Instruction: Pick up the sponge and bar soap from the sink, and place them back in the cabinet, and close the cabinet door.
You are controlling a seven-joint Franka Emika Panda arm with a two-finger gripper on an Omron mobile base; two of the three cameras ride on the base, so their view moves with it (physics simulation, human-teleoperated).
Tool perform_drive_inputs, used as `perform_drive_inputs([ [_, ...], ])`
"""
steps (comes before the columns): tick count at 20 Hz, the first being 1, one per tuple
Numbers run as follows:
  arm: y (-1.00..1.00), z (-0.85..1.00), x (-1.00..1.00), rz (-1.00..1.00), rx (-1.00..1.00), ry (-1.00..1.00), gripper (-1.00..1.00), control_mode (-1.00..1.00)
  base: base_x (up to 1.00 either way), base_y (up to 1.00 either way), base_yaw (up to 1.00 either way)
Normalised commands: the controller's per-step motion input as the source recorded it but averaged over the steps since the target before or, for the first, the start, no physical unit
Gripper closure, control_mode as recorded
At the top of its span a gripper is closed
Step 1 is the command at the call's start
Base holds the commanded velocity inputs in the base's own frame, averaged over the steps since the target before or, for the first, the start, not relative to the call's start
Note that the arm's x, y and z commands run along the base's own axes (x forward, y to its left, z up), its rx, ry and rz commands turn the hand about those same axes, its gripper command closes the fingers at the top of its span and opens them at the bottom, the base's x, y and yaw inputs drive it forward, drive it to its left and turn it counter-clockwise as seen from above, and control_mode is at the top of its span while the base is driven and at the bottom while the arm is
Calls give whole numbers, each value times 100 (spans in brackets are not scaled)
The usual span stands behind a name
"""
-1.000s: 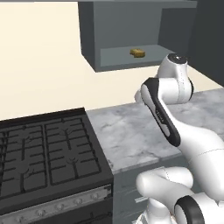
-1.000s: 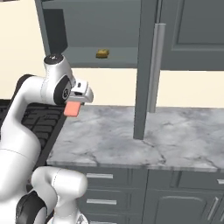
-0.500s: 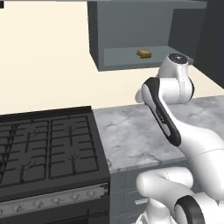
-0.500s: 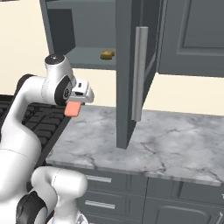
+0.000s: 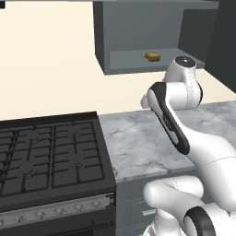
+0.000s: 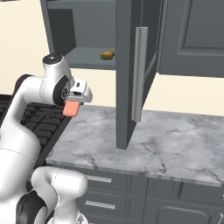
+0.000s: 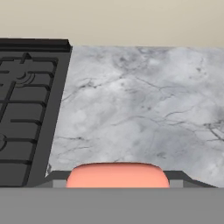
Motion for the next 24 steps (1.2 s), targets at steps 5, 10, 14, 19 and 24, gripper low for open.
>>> perform_drive_inputs([
  [5,-4,5,2,0,0,0,100,-100,0,0,0],
  [10,-5,42,22,0,0,0,100,-100,0,0,0],
  [14,-7,42,28,0,0,-1,100,-100,0,0,0],
  [19,-1,35,18,0,0,-17,100,-100,0,0,0],
  [24,0,20,12,0,0,-28,100,-100,0,0,0],
])
